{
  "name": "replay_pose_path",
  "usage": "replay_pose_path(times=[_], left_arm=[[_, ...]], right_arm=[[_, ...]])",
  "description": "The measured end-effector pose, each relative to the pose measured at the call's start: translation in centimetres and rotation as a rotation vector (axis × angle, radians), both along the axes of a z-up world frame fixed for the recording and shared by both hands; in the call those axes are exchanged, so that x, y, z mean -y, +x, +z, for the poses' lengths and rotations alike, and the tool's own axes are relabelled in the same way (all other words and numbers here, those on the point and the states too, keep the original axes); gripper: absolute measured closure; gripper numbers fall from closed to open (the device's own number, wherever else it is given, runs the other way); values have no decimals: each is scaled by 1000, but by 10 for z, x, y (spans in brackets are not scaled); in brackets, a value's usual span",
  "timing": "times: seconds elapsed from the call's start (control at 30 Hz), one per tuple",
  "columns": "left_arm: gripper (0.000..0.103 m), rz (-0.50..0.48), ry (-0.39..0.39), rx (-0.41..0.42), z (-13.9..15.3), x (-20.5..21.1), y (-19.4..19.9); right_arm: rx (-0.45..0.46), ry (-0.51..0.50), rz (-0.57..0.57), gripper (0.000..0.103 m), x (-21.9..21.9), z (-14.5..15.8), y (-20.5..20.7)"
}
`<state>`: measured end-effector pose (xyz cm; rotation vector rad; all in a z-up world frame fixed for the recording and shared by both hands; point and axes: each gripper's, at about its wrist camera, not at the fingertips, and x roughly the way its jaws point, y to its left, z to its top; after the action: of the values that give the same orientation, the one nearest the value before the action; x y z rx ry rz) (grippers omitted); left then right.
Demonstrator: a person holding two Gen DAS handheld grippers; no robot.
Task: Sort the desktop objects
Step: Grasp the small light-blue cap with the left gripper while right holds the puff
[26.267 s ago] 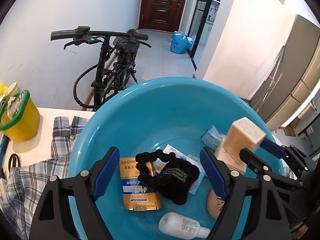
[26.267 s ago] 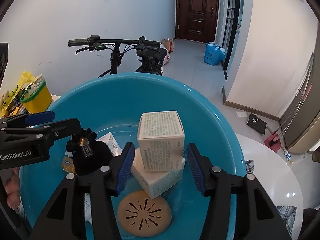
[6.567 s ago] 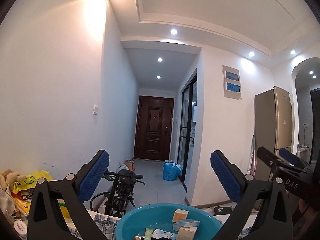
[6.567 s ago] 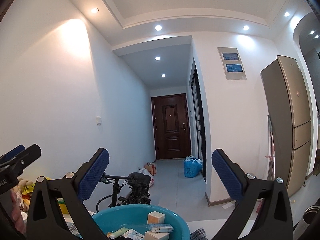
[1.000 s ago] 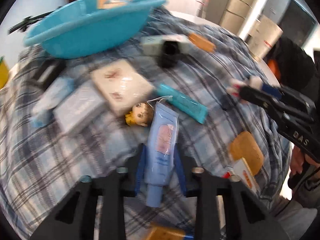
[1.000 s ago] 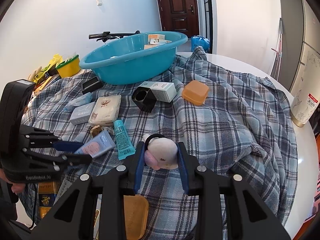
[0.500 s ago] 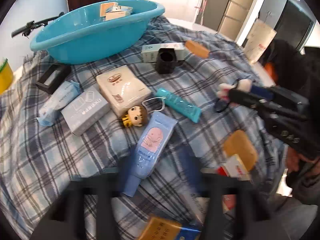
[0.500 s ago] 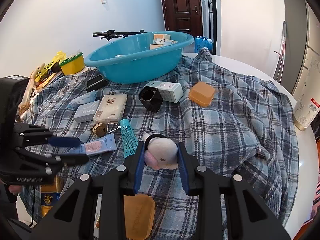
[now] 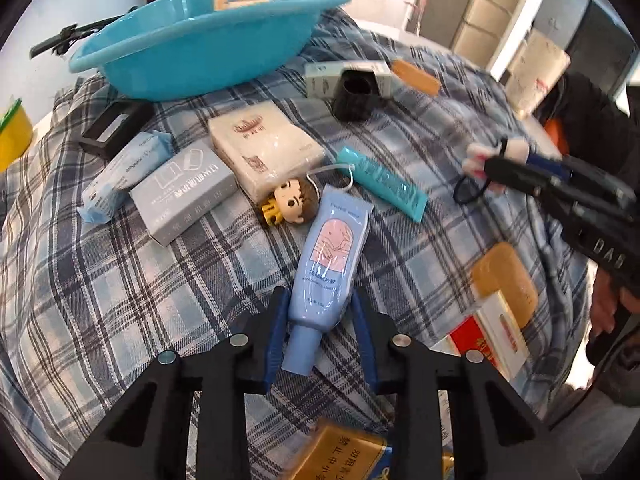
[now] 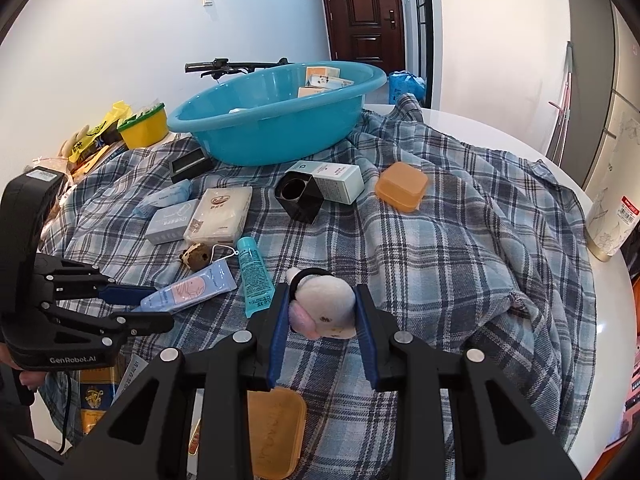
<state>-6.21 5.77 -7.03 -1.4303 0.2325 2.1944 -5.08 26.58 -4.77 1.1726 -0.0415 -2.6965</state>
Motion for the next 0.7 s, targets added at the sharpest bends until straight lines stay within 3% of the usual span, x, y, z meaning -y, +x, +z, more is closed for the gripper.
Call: replay_pose_path(times=[0.37, 0.7], left_arm=[[73, 152, 97, -110, 37, 36, 9], [77, 206, 152, -157, 54, 61, 16]], right_arm=[[2, 4, 5, 73, 1, -1, 0], [4, 12, 16, 73, 7, 0, 1]])
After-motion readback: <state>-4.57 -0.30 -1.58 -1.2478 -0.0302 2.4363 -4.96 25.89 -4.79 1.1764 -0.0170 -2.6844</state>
